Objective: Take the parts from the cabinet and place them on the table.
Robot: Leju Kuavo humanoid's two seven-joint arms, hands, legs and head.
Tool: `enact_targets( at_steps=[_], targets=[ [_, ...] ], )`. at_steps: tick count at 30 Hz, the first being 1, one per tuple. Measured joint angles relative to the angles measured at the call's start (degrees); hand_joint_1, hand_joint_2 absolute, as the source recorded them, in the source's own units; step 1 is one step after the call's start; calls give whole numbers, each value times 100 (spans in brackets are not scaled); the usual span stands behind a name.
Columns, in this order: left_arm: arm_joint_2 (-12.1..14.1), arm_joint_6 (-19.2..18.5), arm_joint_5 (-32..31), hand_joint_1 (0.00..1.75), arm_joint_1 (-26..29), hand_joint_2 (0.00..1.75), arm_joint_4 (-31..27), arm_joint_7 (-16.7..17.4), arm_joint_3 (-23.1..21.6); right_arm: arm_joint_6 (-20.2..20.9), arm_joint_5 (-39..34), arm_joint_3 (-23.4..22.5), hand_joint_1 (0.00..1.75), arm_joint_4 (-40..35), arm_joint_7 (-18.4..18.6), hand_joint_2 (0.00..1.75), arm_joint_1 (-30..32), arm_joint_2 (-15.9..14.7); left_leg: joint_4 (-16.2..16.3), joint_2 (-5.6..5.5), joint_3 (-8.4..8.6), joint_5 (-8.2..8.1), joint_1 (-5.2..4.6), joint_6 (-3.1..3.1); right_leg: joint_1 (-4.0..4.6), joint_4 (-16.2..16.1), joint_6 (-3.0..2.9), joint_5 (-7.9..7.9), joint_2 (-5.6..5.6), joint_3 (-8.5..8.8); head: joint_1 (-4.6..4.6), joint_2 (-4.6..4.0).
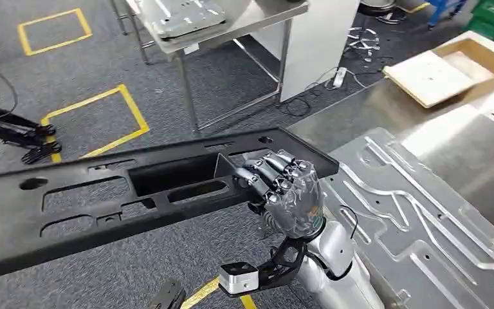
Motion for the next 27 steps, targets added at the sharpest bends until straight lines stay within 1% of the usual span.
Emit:
enact_targets(
  at_steps=[1,2,3,4,5,6,7,8,9,10,11,12,13,14,15,16,17,18,19,20,21,22,23,24,25,26,27],
  targets=[
    [4,2,24,0,3,0,0,0,0,0,2,0,175,2,0,175,4,0,-97,-1,31,146,3,-1,-3,18,2,-2,79,-1,0,0],
    [7,4,37,0,-7,0,0,0,0,0,4,0,175,2,0,175,2,0,-431,-13,168,398,9,3,-8,39,11,-8,166,-3,-2,0],
    [7,6,42,0,-21,0,0,0,0,0,9,0,175,2,6,175,-2,0,-921,-76,378,687,24,12,-14,63,26,-17,245,-2,0,0],
    [7,9,50,0,-26,0,0,-2,0,0,15,0,175,2,15,175,-5,0,-1402,-310,585,919,57,13,-21,94,49,-31,310,-13,0,0],
    [7,9,57,0,-27,0,0,-2,0,0,24,0,175,2,22,175,-14,0,-1553,-623,632,839,71,23,0,136,82,-40,370,-50,4,0],
    [7,9,57,0,-28,0,0,-4,0,0,33,2,175,9,35,175,-29,0,-1614,-603,658,835,84,33,-5,175,114,-35,447,-108,4,0],
    [7,9,57,0,-18,0,0,-2,0,0,44,2,175,9,37,175,-30,0,-1606,-553,641,842,57,43,-33,160,158,-7,491,-135,0,0],
    [7,9,57,0,-15,0,0,-2,0,0,50,2,175,9,46,175,-27,0,-1590,-497,637,850,38,77,-33,131,204,24,567,-149,0,0],
    [2,6,57,0,-26,0,0,-2,0,0,68,2,175,9,55,175,-28,-2,-1639,-422,643,883,63,132,-33,117,251,47,642,-169,0,0],
    [-20,4,57,0,-41,0,0,-4,2,-2,70,2,175,9,59,175,-19,-2,-1682,-332,657,925,90,196,-35,163,259,5,459,-180,2,0],
    [-20,4,57,0,-49,0,0,-9,2,-2,72,2,175,5,61,175,-40,-4,-1699,-268,662,936,77,223,4,334,291,-139,123,-250,20,0],
    [-20,4,55,0,-42,0,0,-9,2,-2,77,4,175,9,63,175,-45,-4,-1699,-185,659,934,59,258,-1,671,311,-352,-42,-410,13,0],
    [-17,4,48,0,-25,0,0,-7,2,-2,77,4,175,9,66,175,-38,-4,-1697,-103,656,931,47,263,-12,1098,328,-565,-124,-604,18,0],
    [-11,4,39,0,1,0,0,-7,2,-2,74,4,175,9,70,175,-22,-9,-1696,-7,652,925,36,269,-27,1520,341,-734,-158,-804,15,0],
    [-11,4,39,0,16,0,0,-7,4,-2,74,4,175,11,81,175,-12,-11,-1694,83,648,918,32,278,-36,1764,351,-776,-173,-920,15,0],
    [-11,2,42,0,21,0,0,-4,4,-2,74,4,175,15,85,175,3,-13,-1693,163,651,912,30,274,-40,1719,355,-678,-185,-888,15,0],
    [-11,2,42,0,17,0,0,-4,4,-2,74,4,175,15,87,175,7,-15,-1693,232,659,903,30,271,-40,1450,350,-493,-204,-746,15,0],
    [-13,-2,39,0,8,0,0,-7,4,-2,77,4,175,15,87,175,6,-15,-1693,298,676,892,30,257,-35,985,331,-245,-254,-482,15,0],
    [-13,-7,35,0,3,0,0,-4,4,-2,77,4,175,15,87,175,4,-15,-1693,349,703,876,25,236,-14,443,290,-17,-423,-178,15,0],
    [-13,-11,29,0,5,0,0,-4,4,-2,83,4,175,15,87,175,1,-15,-1695,398,719,861,18,216,46,130,241,-74,-737,-32,15,0],
    [-15,-13,20,0,2,0,0,-2,4,-2,98,4,175,15,87,175,-1,-13,-1677,446,716,840,-26,180,111,85,185,-58,-747,-32,15,0],
    [-15,-13,18,0,3,0,0,0,4,-2,116,4,175,15,87,175,2,-13,-1692,504,728,838,-23,157,112,101,161,-62,-649,-51,13,0],
    [-15,-13,13,0,1,0,0,2,4,-2,133,4,175,15,87,175,10,-15,-1699,569,748,823,-24,132,116,104,151,-65,-586,-65,13,0],
    [-15,-15,11,0,-6,0,0,2,4,-2,142,4,175,15,87,175,17,-15,-1712,641,771,814,-37,104,116,91,122,-53,-508,-70,15,0],
    [-13,-15,7,0,-18,0,0,2,4,-2,142,2,175,11,83,175,18,-13,-1694,662,751,760,-29,73,36,21,67,-11,-429,-29,11,0],
    [-13,-15,-11,0,-30,0,0,2,4,-2,146,2,175,11,72,175,20,-13,-1575,386,746,665,2,40,36,-3,51,2,-373,-13,13,0],
    [-13,-20,-17,0,-34,0,0,2,4,0,146,2,175,22,70,175,10,-7,-1258,172,611,463,5,37,23,0,5,8,-332,-21,9,0]
  ],
)
